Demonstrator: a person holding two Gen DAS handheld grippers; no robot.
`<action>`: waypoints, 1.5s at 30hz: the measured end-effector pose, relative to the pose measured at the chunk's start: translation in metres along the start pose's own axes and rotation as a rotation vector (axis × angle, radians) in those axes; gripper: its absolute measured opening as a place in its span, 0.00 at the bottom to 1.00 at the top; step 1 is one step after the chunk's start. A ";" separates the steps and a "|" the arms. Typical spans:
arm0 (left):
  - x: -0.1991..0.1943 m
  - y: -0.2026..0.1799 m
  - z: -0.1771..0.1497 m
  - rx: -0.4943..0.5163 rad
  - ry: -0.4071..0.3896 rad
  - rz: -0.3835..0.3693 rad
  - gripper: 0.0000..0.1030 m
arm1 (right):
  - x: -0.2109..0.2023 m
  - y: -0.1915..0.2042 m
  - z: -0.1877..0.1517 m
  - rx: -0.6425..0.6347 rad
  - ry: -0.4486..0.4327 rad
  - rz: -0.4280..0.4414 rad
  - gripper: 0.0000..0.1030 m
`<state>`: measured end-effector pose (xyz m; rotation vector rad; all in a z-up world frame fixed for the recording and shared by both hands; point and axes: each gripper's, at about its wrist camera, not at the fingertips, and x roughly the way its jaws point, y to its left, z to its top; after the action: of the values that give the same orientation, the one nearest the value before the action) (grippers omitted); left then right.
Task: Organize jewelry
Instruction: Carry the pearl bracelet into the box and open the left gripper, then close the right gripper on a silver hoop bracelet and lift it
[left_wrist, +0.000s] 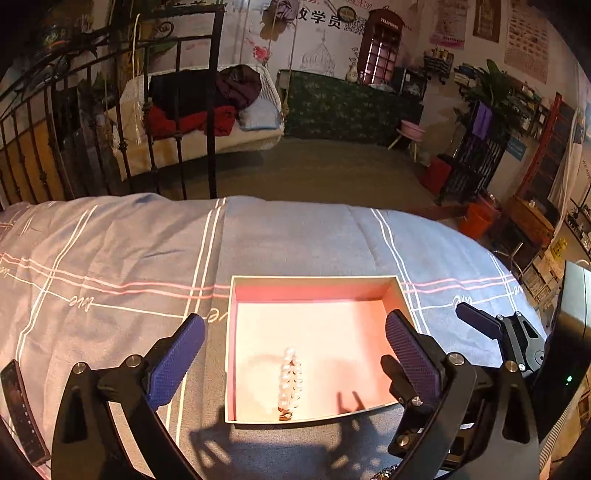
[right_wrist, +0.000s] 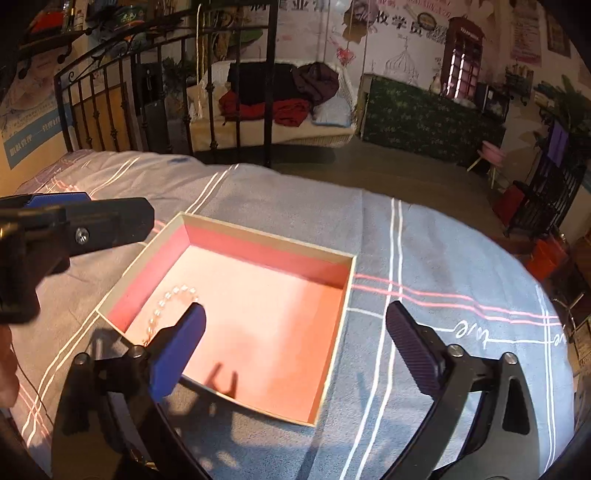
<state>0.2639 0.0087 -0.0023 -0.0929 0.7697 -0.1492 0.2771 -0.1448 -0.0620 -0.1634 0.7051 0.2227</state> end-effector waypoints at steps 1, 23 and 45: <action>-0.007 0.000 0.003 -0.001 -0.023 -0.006 0.94 | -0.005 -0.002 0.001 0.002 -0.014 -0.012 0.94; -0.034 -0.013 -0.178 0.118 0.222 -0.033 0.90 | -0.091 -0.005 -0.150 0.052 0.169 -0.004 0.94; -0.041 -0.013 -0.173 0.090 0.209 -0.099 0.15 | -0.066 0.040 -0.152 -0.016 0.254 0.150 0.54</action>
<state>0.1126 -0.0028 -0.0963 -0.0299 0.9655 -0.2911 0.1237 -0.1500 -0.1354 -0.1555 0.9694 0.3551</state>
